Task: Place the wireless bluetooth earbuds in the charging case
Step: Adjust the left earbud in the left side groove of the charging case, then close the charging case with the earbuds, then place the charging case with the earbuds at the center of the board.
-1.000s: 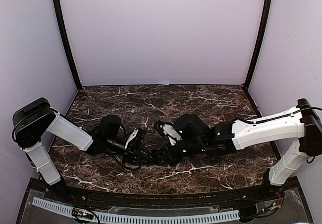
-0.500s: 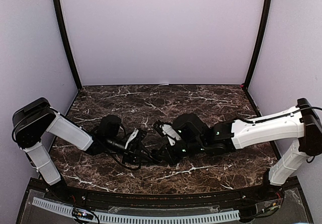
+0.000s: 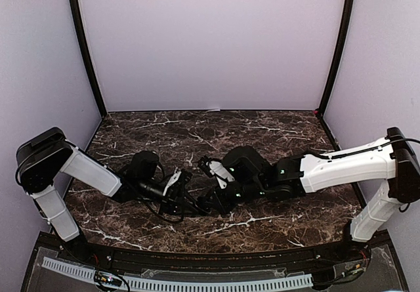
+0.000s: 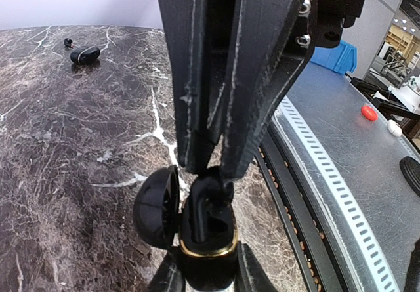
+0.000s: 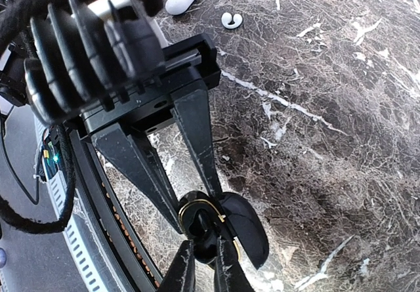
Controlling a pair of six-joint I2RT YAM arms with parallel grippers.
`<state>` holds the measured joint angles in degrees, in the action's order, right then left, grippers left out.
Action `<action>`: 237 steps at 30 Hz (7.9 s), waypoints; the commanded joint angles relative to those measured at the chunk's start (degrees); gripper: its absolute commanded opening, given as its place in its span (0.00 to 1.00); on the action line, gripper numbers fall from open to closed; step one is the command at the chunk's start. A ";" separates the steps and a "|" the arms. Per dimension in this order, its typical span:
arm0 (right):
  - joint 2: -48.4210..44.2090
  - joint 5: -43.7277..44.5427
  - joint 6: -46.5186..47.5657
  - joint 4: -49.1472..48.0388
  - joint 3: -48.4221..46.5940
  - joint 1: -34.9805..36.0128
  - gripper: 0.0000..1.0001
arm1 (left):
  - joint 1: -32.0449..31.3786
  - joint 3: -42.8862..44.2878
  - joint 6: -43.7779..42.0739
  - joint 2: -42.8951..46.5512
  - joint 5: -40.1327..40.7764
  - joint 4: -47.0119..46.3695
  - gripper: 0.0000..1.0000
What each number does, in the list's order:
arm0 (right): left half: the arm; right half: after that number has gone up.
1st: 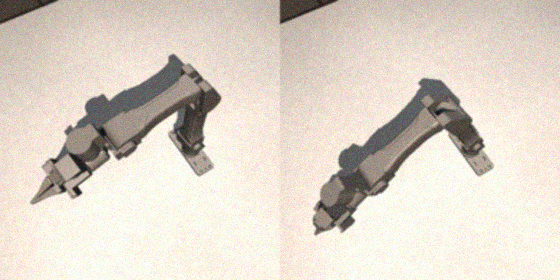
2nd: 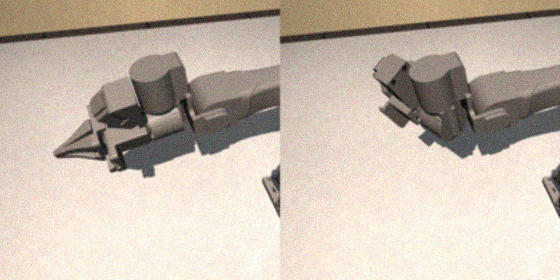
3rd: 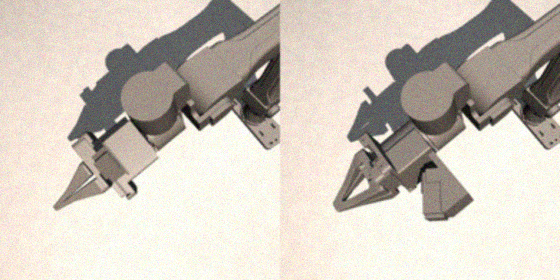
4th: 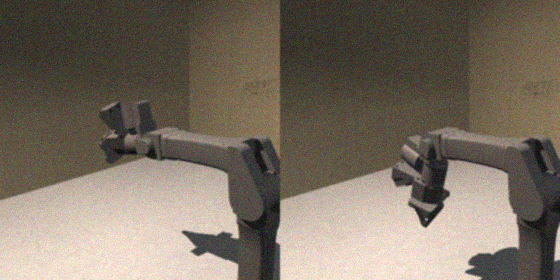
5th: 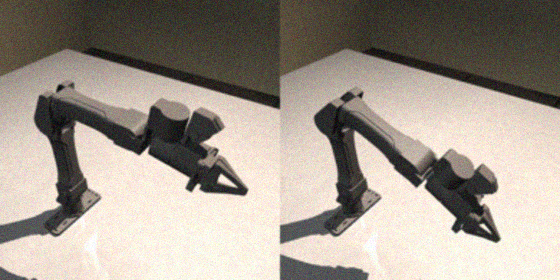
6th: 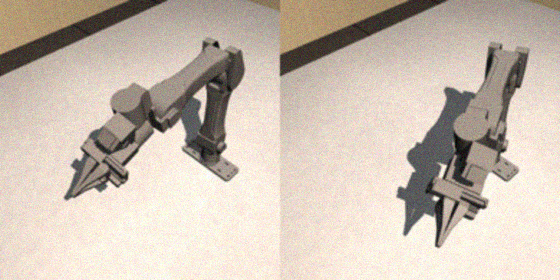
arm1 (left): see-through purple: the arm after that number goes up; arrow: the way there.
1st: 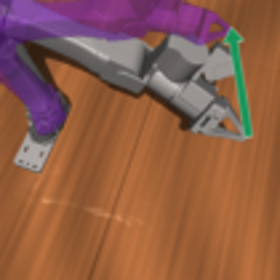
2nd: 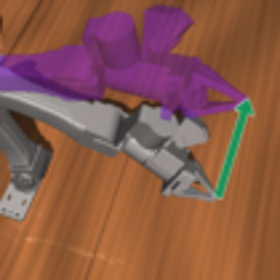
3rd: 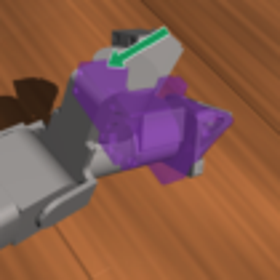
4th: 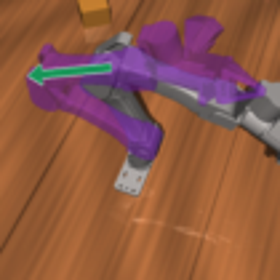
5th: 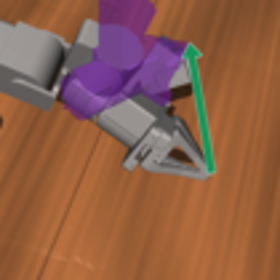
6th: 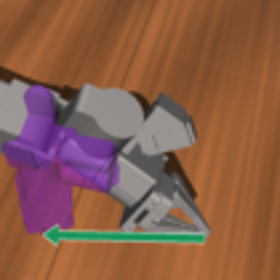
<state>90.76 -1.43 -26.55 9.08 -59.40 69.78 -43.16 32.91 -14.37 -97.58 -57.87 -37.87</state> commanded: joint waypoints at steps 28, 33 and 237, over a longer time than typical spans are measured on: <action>2.92 1.22 1.61 -0.04 -2.75 0.48 0.11 | -1.39 -0.90 -5.37 2.50 -2.15 0.32 0.00; 3.17 0.99 1.63 0.14 -2.86 0.53 0.11 | -1.71 -1.08 -6.38 2.85 -2.13 0.60 0.00; 1.93 30.11 18.10 -44.98 21.63 -15.11 0.98 | 19.22 49.04 40.68 -27.36 21.04 34.71 0.08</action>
<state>92.99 28.25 -8.82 -33.47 -38.17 54.96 -24.21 80.75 24.99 -125.01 -32.80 -3.99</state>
